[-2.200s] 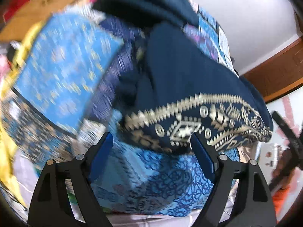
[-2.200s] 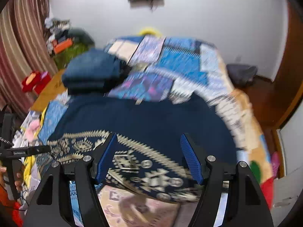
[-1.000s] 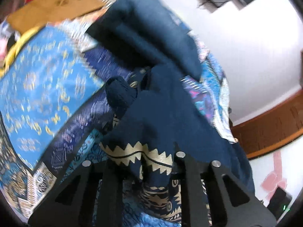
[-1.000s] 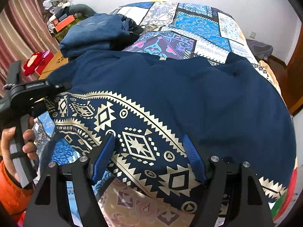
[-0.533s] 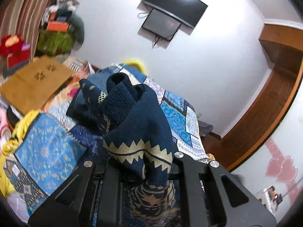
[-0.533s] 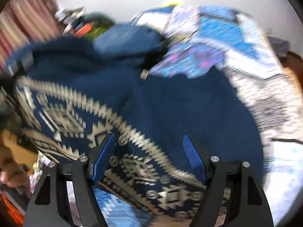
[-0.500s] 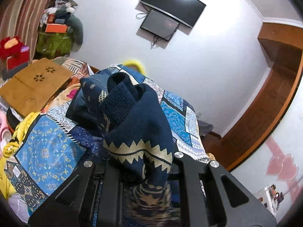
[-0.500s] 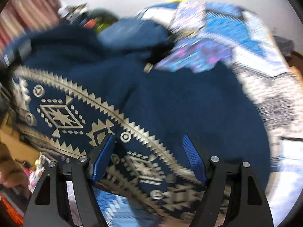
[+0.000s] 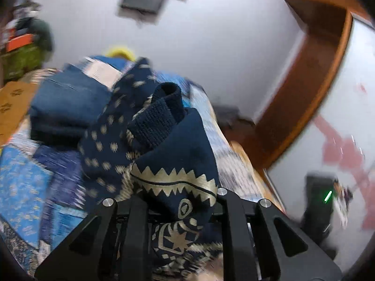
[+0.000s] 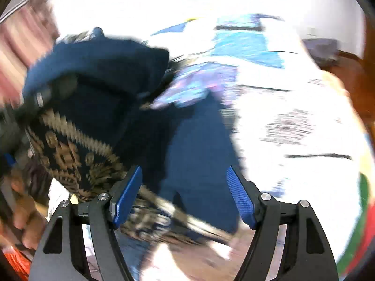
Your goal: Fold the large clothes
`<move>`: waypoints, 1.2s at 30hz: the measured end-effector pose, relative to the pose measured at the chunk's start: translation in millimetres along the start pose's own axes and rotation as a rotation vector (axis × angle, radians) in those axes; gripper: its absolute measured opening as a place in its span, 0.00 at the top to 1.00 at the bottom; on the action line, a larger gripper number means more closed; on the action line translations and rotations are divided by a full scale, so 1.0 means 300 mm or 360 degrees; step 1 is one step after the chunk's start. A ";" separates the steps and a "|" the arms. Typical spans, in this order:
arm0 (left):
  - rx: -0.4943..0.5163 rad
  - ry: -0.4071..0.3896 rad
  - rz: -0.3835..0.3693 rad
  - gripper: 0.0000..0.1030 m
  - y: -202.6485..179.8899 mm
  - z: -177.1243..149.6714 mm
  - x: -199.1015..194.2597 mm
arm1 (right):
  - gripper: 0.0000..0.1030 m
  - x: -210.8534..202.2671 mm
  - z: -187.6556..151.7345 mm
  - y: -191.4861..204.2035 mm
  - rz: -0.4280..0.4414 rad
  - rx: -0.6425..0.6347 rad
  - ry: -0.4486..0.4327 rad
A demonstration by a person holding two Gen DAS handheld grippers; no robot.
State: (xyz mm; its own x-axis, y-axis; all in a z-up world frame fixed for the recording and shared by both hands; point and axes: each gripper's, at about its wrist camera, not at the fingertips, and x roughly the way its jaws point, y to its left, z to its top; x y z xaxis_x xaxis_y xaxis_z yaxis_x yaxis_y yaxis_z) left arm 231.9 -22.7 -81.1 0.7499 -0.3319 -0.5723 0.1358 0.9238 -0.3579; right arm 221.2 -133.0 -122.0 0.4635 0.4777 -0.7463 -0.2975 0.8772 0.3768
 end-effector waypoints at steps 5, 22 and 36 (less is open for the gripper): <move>0.0130 0.0505 -0.0107 0.76 -0.048 -0.171 0.228 | 0.31 -0.091 -0.061 -0.155 -0.0269 0.0091 -0.0031; 0.0495 0.0292 0.0207 0.15 0.040 -0.085 -0.068 | 0.31 -0.199 0.008 -0.002 -0.0091 -0.0104 -0.0226; 0.0113 0.0393 0.0314 0.13 0.351 -0.178 0.052 | 0.21 0.069 -0.061 0.103 -0.0205 -0.0300 0.0029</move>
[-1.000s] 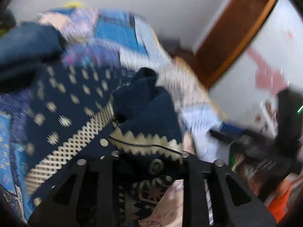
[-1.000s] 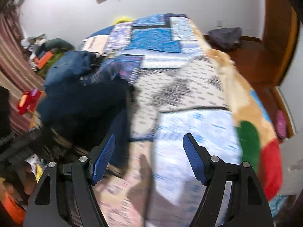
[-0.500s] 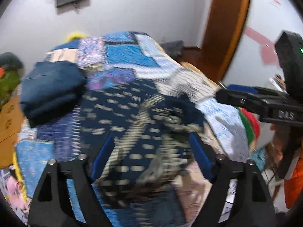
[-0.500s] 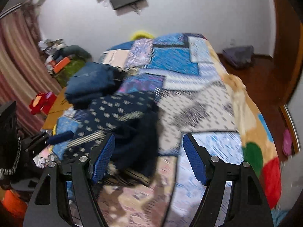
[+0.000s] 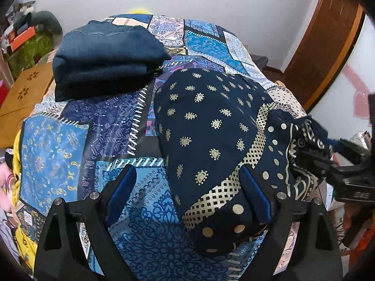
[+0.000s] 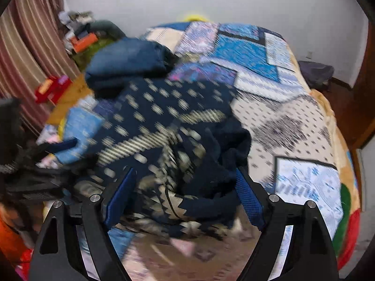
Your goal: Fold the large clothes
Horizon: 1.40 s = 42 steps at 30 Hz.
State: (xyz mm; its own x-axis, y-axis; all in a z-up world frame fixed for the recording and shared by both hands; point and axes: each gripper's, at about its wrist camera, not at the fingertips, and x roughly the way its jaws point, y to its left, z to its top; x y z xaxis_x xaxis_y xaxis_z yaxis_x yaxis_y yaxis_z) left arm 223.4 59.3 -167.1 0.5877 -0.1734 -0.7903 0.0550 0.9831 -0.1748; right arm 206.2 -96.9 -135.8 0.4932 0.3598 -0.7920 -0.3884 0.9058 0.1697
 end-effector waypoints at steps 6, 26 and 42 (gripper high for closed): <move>-0.0020 0.0025 -0.0049 0.09 -0.001 -0.041 0.028 | 0.19 -0.019 -0.096 -0.191 0.0089 0.0344 0.0048; -0.0001 -0.0056 0.0089 0.09 0.063 0.127 -0.033 | 0.17 -0.044 0.076 -0.166 0.0286 0.0234 0.0010; -0.0557 0.0565 -0.0732 0.01 0.177 0.129 0.330 | 0.15 0.206 0.110 -0.292 0.0565 0.0458 0.0402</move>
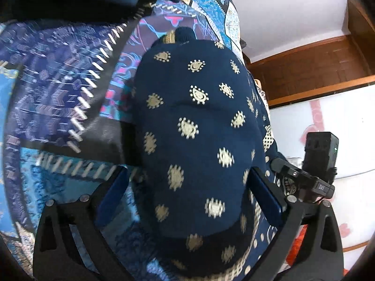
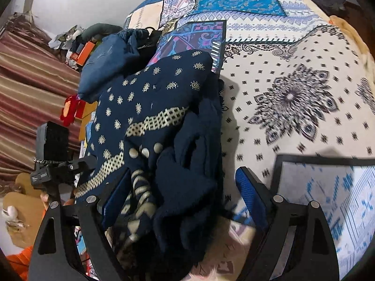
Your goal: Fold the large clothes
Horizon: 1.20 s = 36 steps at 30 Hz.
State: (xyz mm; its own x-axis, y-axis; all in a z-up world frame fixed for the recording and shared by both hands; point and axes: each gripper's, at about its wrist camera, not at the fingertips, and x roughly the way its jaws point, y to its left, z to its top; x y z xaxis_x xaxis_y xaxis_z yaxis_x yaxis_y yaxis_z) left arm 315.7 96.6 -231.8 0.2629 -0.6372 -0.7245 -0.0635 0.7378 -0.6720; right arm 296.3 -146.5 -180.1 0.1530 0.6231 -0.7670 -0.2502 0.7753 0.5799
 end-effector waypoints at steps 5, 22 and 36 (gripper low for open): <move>0.0073 0.0011 0.0037 0.01 -0.044 0.027 0.033 | 0.10 0.081 0.072 0.018 -0.0026 -0.0069 0.0151; 0.0271 -0.0092 0.0012 0.43 -0.126 -0.032 -0.138 | 0.76 0.005 0.037 0.107 0.0127 -0.0050 0.0147; 0.0645 -0.0526 0.0006 0.50 -0.410 0.095 -0.654 | 0.77 -0.250 0.173 0.461 0.0160 -0.0416 -0.0341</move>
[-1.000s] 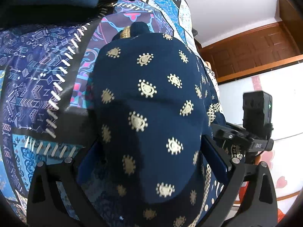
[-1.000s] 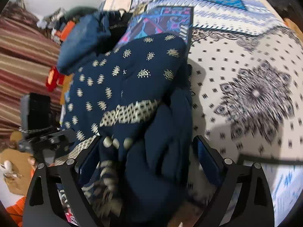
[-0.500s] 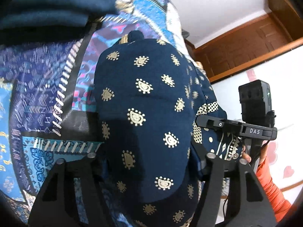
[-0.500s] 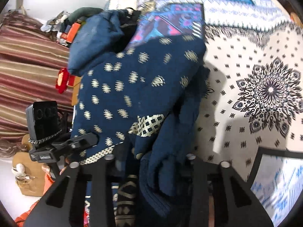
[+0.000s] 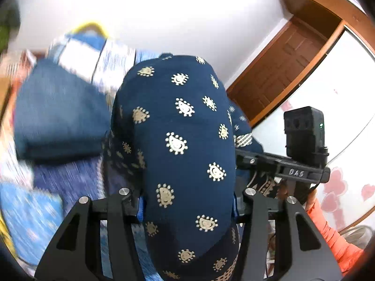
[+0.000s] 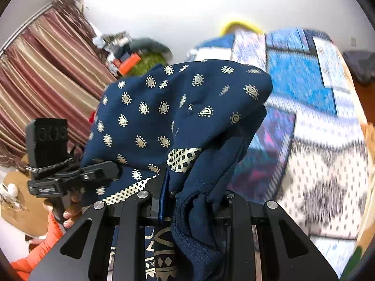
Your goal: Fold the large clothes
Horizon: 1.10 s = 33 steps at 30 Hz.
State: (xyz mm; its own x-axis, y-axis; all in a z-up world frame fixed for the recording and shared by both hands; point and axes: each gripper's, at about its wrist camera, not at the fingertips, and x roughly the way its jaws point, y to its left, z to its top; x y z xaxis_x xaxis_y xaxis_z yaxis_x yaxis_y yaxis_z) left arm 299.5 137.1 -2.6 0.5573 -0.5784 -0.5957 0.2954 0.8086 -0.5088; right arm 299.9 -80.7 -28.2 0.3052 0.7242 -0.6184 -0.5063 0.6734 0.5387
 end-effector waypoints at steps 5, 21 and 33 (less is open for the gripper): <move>0.0100 -0.0118 0.0060 0.51 0.011 0.225 -0.078 | 0.77 0.006 0.155 0.056 0.0051 -0.0033 -0.0157; -0.0331 0.0025 0.0368 0.45 0.845 0.419 0.098 | 0.76 0.668 0.467 0.078 0.0074 0.0020 0.0029; -0.0346 -0.0011 0.0524 0.29 0.940 0.336 0.097 | 0.47 0.914 0.425 0.007 -0.0212 0.0014 0.0222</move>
State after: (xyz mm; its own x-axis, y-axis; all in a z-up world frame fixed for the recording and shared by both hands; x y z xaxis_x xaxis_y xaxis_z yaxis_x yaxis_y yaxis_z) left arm 477.2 359.1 -100.6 0.6004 -0.2908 -0.7450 -0.0706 0.9086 -0.4116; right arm 485.4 138.1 -123.6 0.2540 0.6010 -0.7578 -0.4614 0.7639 0.4513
